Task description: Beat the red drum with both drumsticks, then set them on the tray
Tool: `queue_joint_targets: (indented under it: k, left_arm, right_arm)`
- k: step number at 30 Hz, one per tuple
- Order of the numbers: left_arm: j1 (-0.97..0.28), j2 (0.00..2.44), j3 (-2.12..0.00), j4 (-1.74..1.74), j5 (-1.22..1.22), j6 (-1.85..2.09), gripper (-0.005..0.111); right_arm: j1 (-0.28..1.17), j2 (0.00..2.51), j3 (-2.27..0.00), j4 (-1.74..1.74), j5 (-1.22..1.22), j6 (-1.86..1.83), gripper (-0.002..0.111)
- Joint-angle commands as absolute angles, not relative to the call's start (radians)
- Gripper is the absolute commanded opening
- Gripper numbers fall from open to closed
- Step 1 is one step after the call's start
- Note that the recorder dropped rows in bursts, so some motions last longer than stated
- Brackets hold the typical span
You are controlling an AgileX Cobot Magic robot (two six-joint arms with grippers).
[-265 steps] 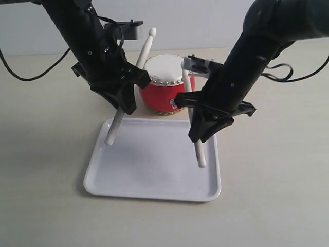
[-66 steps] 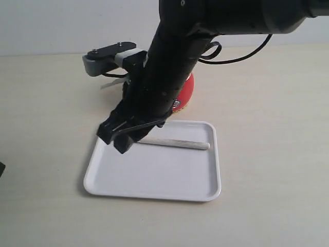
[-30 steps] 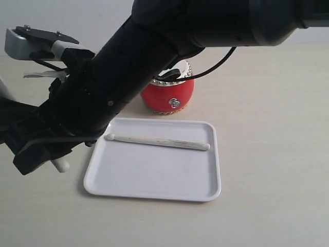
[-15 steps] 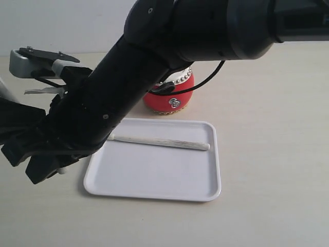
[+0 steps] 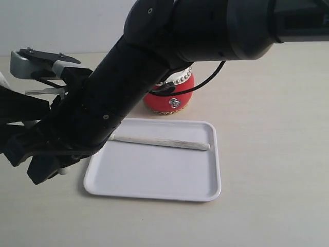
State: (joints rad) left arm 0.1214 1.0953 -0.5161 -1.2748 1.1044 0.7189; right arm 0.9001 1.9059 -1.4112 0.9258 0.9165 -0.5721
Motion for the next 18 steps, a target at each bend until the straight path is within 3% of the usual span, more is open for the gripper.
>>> queue_joint_targets:
  k: [1, 8, 18]
  left_arm:
    - [0.123, 1.095, -0.512, -1.264, 1.09, 0.724, 0.072]
    - [0.123, 1.08, -0.512, -1.186, 1.094, 0.724, 0.071]
    - [0.123, 0.929, -0.512, -1.088, 1.127, 0.677, 0.071]
  right_arm:
    - [0.896, 1.903, -1.412, 0.942, 0.916, -0.566, 0.0]
    - [0.881, 1.881, -1.412, 0.794, 0.884, -0.42, 0.0]
    - [0.752, 1.805, -1.412, 0.362, 0.941, -0.322, 0.0]
